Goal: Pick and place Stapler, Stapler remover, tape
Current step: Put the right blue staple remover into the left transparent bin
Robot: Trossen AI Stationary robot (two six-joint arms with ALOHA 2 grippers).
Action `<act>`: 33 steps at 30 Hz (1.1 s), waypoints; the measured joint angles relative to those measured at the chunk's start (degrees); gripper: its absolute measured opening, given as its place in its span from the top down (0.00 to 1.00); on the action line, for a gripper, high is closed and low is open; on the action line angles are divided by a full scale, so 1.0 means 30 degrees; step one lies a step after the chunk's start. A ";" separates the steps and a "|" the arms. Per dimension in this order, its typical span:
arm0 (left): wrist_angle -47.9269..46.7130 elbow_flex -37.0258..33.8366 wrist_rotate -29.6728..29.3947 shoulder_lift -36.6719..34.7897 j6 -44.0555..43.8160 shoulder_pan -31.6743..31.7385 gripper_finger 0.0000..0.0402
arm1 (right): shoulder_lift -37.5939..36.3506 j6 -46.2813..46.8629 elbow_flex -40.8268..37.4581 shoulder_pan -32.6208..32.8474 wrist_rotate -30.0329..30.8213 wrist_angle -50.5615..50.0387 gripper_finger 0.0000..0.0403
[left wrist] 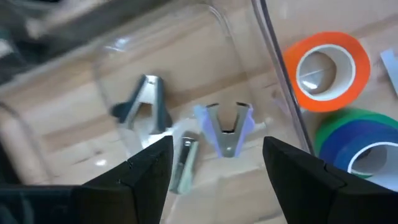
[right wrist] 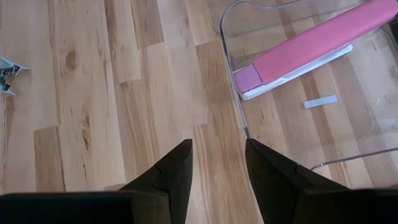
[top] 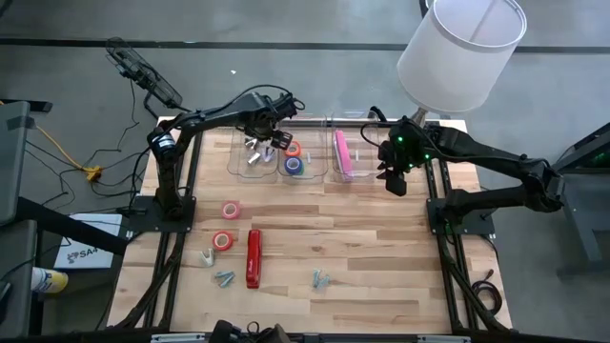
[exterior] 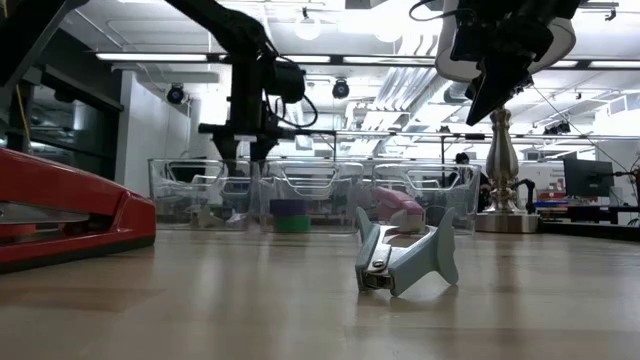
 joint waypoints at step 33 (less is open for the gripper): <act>-0.6641 0.6465 -0.1830 -0.0007 -0.0210 -0.4243 0.39 | 0.0000 -0.0002 0.0000 -0.0001 0.0003 -0.0013 0.65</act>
